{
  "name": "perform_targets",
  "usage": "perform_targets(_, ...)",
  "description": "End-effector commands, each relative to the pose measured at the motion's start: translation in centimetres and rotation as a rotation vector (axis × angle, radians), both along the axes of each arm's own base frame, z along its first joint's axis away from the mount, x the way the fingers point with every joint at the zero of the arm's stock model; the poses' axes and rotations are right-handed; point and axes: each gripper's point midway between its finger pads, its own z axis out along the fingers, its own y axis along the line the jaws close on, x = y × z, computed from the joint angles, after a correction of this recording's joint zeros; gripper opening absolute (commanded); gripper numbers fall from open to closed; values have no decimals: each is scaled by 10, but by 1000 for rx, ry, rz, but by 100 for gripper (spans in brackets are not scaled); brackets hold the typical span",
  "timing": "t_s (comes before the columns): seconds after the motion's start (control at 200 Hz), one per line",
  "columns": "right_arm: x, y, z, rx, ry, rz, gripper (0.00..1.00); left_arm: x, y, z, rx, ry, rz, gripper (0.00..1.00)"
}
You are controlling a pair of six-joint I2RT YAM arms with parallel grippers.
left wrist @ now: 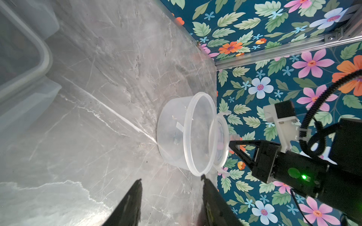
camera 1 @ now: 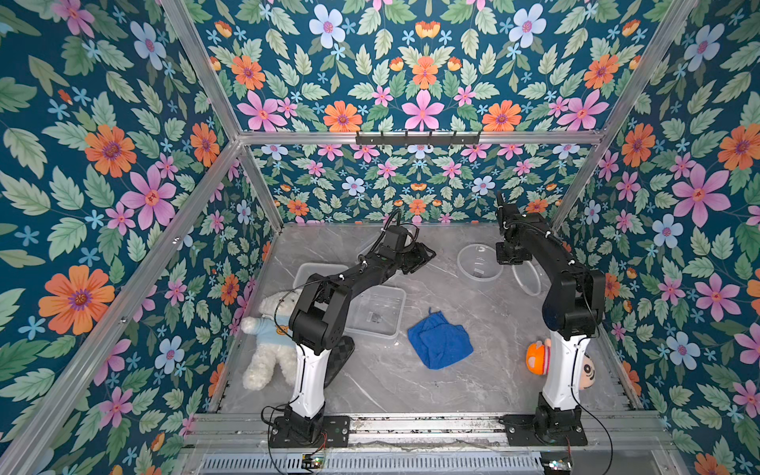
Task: Wipe the insides of the lunch boxes
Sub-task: Place the lid at the center of the board.
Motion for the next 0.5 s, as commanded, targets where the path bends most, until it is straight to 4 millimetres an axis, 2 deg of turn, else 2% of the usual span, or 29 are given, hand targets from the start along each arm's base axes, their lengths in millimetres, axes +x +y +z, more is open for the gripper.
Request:
perform_targets(0.0,-6,10,-1,63,-7,-3,43,2,-2,12,-23,-32,-4,53)
perform_targets(0.115,-20,11,16,94,-62,-35,52,4,-2,16,-19,-39,0,53)
perform_targets(0.23,-51,23,43,135,-110,-34,57,6,0,25,-1,-57,7,53)
perform_targets(0.28,-68,41,54,164,-139,8,61,8,1,33,6,-72,12,53)
perform_targets(0.295,-74,47,56,168,-146,25,70,9,2,34,9,-75,16,53)
perform_targets(0.315,-82,55,55,168,-143,47,73,9,3,36,15,-77,18,54)
perform_targets(0.335,-93,64,65,185,-168,74,74,9,4,39,17,-80,20,54)
perform_targets(0.36,-106,78,67,204,-168,113,74,9,4,43,17,-88,22,54)
perform_targets(0.495,-176,147,56,335,-164,291,72,5,16,63,28,-116,56,54)
